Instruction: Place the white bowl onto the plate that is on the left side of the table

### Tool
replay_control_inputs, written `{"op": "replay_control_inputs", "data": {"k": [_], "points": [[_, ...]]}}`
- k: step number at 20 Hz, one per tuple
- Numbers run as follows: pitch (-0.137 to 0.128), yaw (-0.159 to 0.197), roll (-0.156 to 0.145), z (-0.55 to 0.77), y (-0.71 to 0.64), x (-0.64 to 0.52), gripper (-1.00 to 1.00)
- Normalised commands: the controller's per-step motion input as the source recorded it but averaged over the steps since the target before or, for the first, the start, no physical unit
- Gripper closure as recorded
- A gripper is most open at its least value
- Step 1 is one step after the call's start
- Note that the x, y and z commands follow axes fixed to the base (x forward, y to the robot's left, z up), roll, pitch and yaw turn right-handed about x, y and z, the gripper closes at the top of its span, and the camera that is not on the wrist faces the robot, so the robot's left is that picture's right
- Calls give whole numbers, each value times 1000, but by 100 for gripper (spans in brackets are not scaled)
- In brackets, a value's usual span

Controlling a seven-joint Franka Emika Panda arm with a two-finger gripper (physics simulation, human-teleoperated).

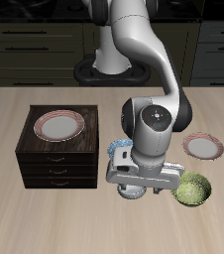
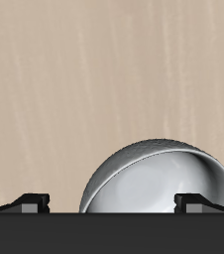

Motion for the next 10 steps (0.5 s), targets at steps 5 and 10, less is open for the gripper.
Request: {"op": "replay_control_inputs", "data": {"k": [5,10], "points": [[22,28,24,-212,100,-33,-100],[23,-8,31,-124,102,-61,100]]}}
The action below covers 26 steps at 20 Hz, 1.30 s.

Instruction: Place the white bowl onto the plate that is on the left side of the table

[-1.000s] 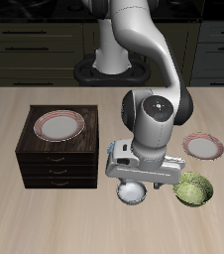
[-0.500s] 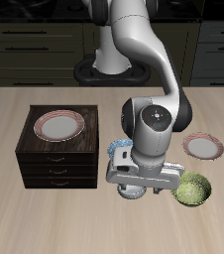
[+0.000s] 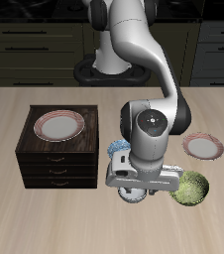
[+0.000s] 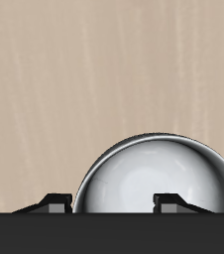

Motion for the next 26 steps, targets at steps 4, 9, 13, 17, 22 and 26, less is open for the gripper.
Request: {"op": "replay_control_inputs", "data": {"k": [4,9,13,17,22,26], "points": [[-3,-2,24,64,71,-75,100],[-17,3,32,131,100,-85,100],[-33,11,17,240,23,-88,100],[-55,5,-1,416,-75,-185,100],[-61,12,-31,433,-146,-224,100],[-51,5,-2,318,-101,-188,100]]}}
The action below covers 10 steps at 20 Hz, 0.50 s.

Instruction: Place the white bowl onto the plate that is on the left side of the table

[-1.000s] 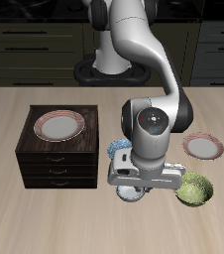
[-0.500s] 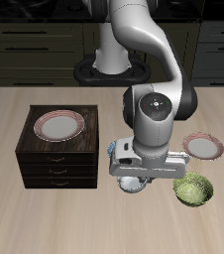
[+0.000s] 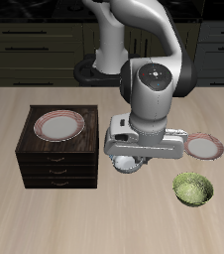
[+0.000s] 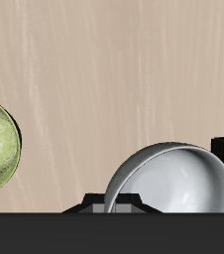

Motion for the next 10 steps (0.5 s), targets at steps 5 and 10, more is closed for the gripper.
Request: {"op": "replay_control_inputs", "data": {"k": [5,10], "points": [[-63,17,-22,387,-103,-338,100],[-32,-23,3,235,-28,-338,100]]}}
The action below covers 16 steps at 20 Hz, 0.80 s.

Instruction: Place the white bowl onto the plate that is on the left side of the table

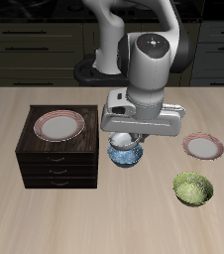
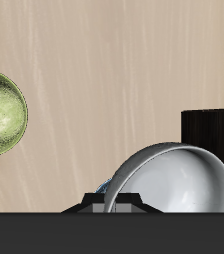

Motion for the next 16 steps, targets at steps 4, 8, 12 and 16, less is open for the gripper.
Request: {"op": "replay_control_inputs", "data": {"k": [4,8,12,16], "points": [[-63,48,15,195,170,-515,100],[-39,11,5,174,247,-476,100],[-23,3,40,83,306,-310,100],[-12,-9,43,-17,438,-378,100]]}}
